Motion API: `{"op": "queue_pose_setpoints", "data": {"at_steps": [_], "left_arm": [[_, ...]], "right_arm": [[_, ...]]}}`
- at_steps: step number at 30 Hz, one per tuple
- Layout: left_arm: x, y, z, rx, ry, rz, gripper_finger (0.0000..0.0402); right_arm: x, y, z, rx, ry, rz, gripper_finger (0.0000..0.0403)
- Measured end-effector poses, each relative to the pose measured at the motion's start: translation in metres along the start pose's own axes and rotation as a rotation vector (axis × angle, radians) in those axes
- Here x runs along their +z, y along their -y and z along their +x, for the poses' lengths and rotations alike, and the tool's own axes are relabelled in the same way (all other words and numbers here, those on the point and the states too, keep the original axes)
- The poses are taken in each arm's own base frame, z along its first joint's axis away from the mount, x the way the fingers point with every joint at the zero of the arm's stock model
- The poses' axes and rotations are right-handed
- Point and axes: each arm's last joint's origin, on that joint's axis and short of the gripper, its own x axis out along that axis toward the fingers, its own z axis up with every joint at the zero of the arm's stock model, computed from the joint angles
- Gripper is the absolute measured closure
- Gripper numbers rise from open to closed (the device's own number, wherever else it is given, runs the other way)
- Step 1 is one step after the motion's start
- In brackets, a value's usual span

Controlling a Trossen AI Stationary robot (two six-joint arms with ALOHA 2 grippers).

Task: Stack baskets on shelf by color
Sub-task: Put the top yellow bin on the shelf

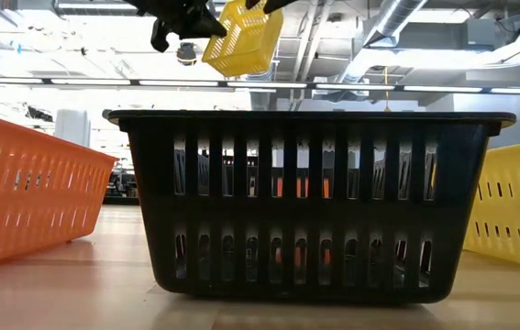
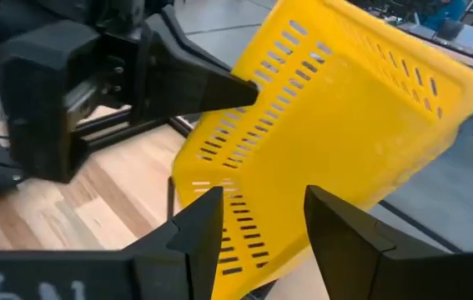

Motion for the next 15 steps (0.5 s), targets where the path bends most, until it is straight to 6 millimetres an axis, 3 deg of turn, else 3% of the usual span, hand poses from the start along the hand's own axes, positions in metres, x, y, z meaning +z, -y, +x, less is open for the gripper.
{"op": "queue_pose_setpoints", "data": {"at_steps": [4, 9, 12, 15], "left_arm": [[0.000, 0.000, 0.000, 0.003, -0.003, 0.016, 0.0401], [0.000, -0.005, 0.003, 0.014, -0.003, 0.030, 0.0401], [0.001, -0.008, 0.005, 0.010, -0.003, 0.028, 0.0401], [0.002, -0.011, 0.007, 0.000, 0.004, 0.021, 0.0401]], "right_arm": [[0.007, 0.007, -0.005, 0.007, 0.010, 0.020, 0.0219], [0.029, 0.026, -0.044, 0.066, 0.053, 0.068, 0.0223], [0.026, 0.031, -0.057, 0.078, 0.031, 0.102, 0.0223], [0.011, 0.031, -0.054, 0.017, -0.035, 0.117, 0.0223]]}}
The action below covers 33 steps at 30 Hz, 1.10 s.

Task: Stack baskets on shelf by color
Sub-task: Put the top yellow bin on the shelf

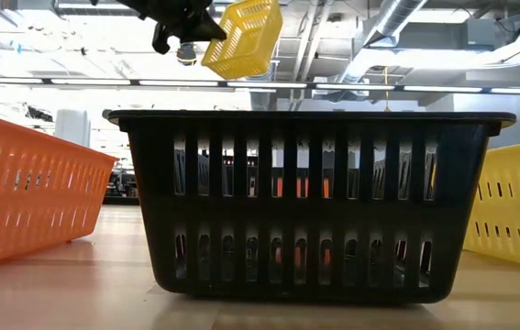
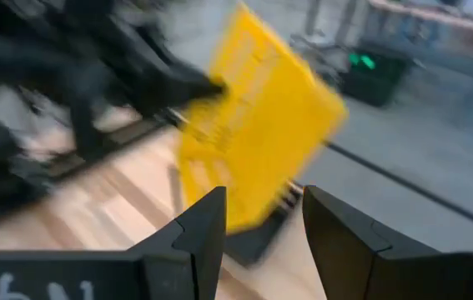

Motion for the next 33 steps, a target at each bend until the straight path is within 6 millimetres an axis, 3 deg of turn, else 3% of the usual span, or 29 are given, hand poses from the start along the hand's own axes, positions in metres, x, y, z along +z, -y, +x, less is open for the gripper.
{"op": "queue_pose_setpoints", "data": {"at_steps": [5, 12, 17, 33], "left_arm": [[0.002, -0.001, 0.001, -0.028, 0.018, -0.009, 0.0401], [0.001, 0.000, 0.001, -0.029, 0.009, 0.000, 0.0401], [0.001, 0.001, 0.001, -0.050, 0.010, -0.004, 0.0401], [0.001, 0.011, -0.003, -0.133, 0.013, -0.018, 0.0401]], "right_arm": [[-0.026, -0.015, 0.031, -0.092, -0.050, 0.010, 0.0223], [-0.013, -0.025, 0.040, -0.058, 0.027, -0.035, 0.0227], [-0.009, -0.021, 0.040, -0.085, 0.043, -0.058, 0.0227], [-0.016, 0.000, 0.072, -0.212, -0.012, -0.128, 0.0240]]}}
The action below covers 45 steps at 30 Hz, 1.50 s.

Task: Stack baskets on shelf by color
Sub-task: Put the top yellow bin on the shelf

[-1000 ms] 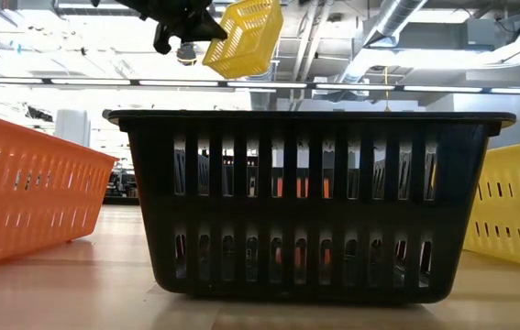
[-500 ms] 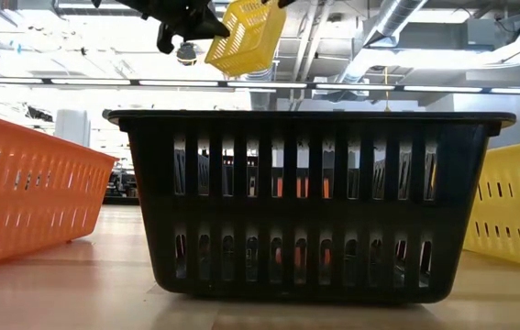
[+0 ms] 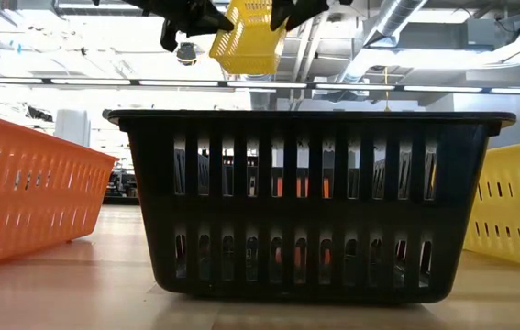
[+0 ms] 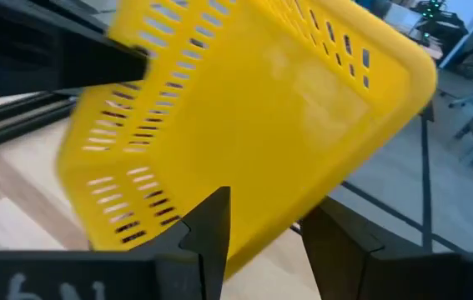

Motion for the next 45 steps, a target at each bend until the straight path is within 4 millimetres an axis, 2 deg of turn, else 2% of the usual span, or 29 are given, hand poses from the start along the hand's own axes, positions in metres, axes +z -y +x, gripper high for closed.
{"op": "queue_pose_setpoints", "data": {"at_steps": [6, 12, 19, 22, 26, 31, 35, 40, 45], "left_arm": [[0.000, 0.002, -0.001, -0.014, -0.001, 0.001, 0.0401], [-0.002, 0.001, -0.001, -0.003, -0.012, 0.006, 0.0401], [-0.002, 0.002, 0.000, -0.029, -0.015, 0.023, 0.0390], [-0.002, 0.004, -0.001, -0.080, -0.021, 0.032, 0.0358], [-0.002, 0.006, -0.001, -0.139, -0.028, 0.024, 0.0286], [0.001, 0.006, -0.003, -0.178, -0.020, -0.075, 0.0201], [0.013, 0.004, -0.015, -0.197, 0.023, -0.132, 0.0167], [0.043, 0.004, -0.050, -0.256, 0.172, -0.091, 0.0160], [0.050, -0.003, -0.083, -0.235, 0.154, -0.043, 0.0160]], "right_arm": [[0.002, 0.007, 0.014, -0.037, -0.012, 0.007, 0.0270], [0.004, 0.011, 0.021, 0.026, -0.053, 0.005, 0.0385], [0.005, 0.012, 0.019, 0.038, -0.057, -0.017, 0.0396], [0.005, 0.012, 0.019, 0.044, -0.059, -0.023, 0.0398], [0.005, 0.012, 0.019, 0.048, -0.064, -0.033, 0.0398], [0.004, 0.011, 0.019, 0.049, -0.065, -0.053, 0.0398], [0.001, 0.012, 0.018, 0.037, -0.077, -0.085, 0.0398], [-0.006, 0.019, 0.023, 0.033, -0.140, -0.166, 0.0398], [0.010, 0.050, 0.023, 0.034, -0.159, -0.094, 0.0399]]}}
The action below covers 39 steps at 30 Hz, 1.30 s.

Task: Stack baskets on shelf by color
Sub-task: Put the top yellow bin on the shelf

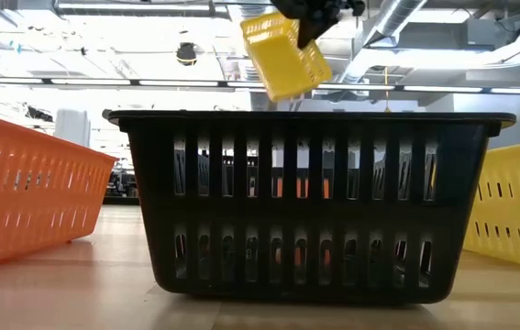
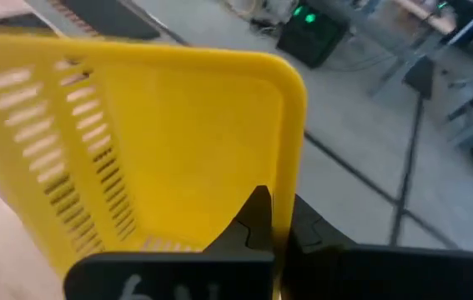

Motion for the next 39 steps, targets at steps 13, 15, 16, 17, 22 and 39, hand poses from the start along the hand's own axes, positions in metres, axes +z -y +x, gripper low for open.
{"op": "queue_pose_setpoints", "data": {"at_steps": [13, 15, 16, 17, 22, 39], "left_arm": [[-0.024, -0.009, -0.037, 0.274, -0.295, -0.015, 0.0159], [-0.026, -0.008, -0.035, 0.277, -0.296, -0.012, 0.0159], [-0.026, -0.008, -0.034, 0.282, -0.295, -0.013, 0.0159], [-0.026, -0.007, -0.033, 0.285, -0.288, -0.018, 0.0159], [-0.025, -0.008, -0.033, 0.300, -0.276, -0.013, 0.0159], [-0.025, -0.008, -0.033, 0.305, -0.275, -0.013, 0.0159]], "right_arm": [[0.025, 0.087, 0.027, 0.220, -0.127, 0.342, 0.0399], [0.024, 0.092, 0.037, 0.271, -0.176, 0.372, 0.0399], [0.024, 0.092, 0.043, 0.297, -0.193, 0.380, 0.0399], [0.023, 0.092, 0.050, 0.324, -0.218, 0.385, 0.0399], [0.015, 0.090, 0.080, 0.422, -0.344, 0.392, 0.0399], [-0.021, 0.109, 0.156, 0.362, -0.691, 0.561, 0.0399]]}}
